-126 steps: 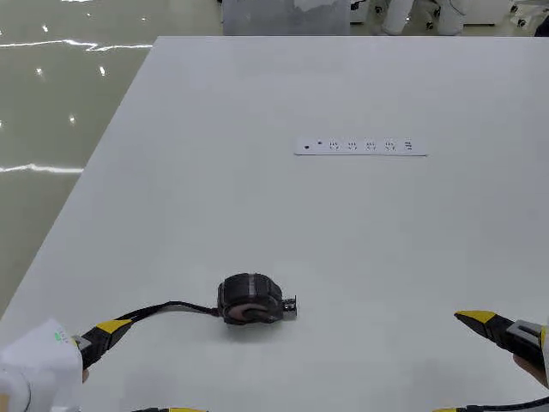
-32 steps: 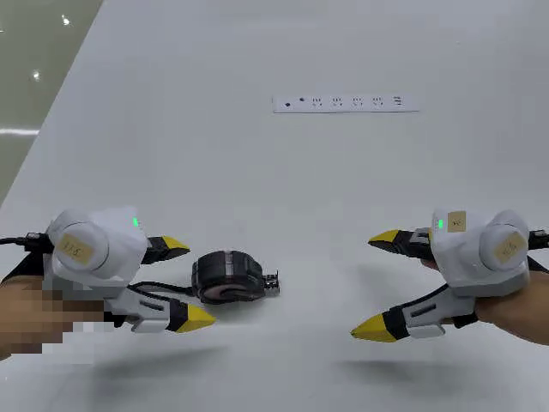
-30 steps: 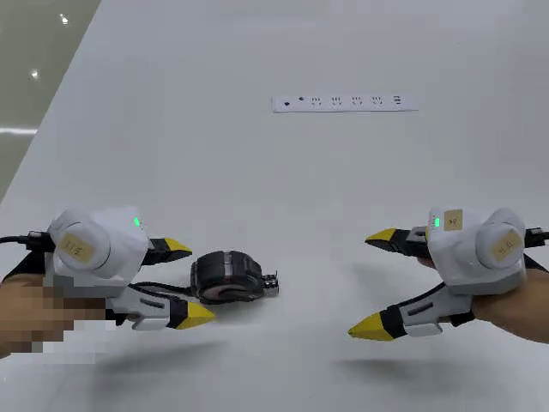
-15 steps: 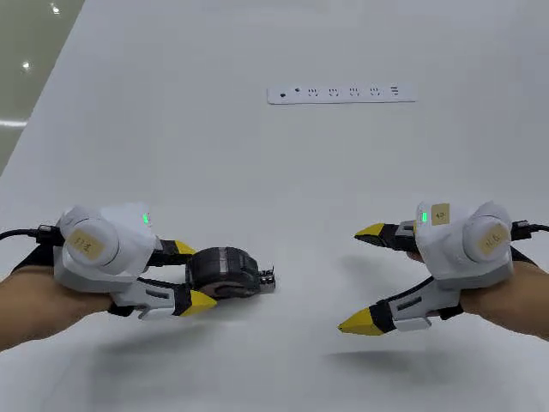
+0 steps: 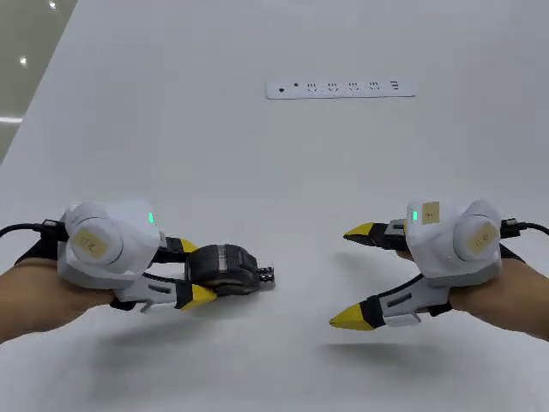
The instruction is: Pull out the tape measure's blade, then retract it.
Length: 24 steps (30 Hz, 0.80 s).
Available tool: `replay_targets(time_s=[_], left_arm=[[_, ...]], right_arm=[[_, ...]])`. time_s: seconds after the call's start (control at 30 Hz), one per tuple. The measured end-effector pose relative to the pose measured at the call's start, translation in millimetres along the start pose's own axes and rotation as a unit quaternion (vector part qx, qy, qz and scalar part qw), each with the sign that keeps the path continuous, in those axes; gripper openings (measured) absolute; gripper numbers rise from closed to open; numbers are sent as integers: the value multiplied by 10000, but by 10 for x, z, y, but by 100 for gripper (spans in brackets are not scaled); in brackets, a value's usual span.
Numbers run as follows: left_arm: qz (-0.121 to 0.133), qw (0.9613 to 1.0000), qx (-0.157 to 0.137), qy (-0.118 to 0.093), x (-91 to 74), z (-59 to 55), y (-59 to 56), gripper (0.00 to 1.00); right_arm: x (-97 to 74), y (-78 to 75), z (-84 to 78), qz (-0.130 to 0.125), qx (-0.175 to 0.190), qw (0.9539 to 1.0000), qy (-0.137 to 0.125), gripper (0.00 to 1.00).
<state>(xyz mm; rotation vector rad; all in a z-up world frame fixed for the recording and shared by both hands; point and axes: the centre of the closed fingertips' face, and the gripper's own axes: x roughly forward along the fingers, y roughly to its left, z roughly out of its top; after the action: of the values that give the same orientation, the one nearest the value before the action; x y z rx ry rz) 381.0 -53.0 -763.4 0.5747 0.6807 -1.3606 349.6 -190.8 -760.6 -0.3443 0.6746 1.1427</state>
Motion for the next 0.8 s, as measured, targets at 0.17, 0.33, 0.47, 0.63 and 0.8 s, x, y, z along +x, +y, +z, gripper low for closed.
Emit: replay_targets(time_s=[0.17,0.33,0.47,0.63,0.8], left_arm=[[13,9997,239,94,0,-9,3,26],[-80,9988,471,139,5,-9,-9,26],[-126,9981,587,168,13,-3,-8,26],[-154,9989,409,168,17,-9,4,26],[-135,9989,418,175,15,-14,6,26]], right_arm=[[88,20,30,56,-64,9999,-56,71],[192,31,56,85,-113,9998,-106,69],[292,39,115,123,-175,9996,-198,65],[404,58,148,222,-155,9993,-257,59],[513,72,148,298,-252,9989,-268,49]])
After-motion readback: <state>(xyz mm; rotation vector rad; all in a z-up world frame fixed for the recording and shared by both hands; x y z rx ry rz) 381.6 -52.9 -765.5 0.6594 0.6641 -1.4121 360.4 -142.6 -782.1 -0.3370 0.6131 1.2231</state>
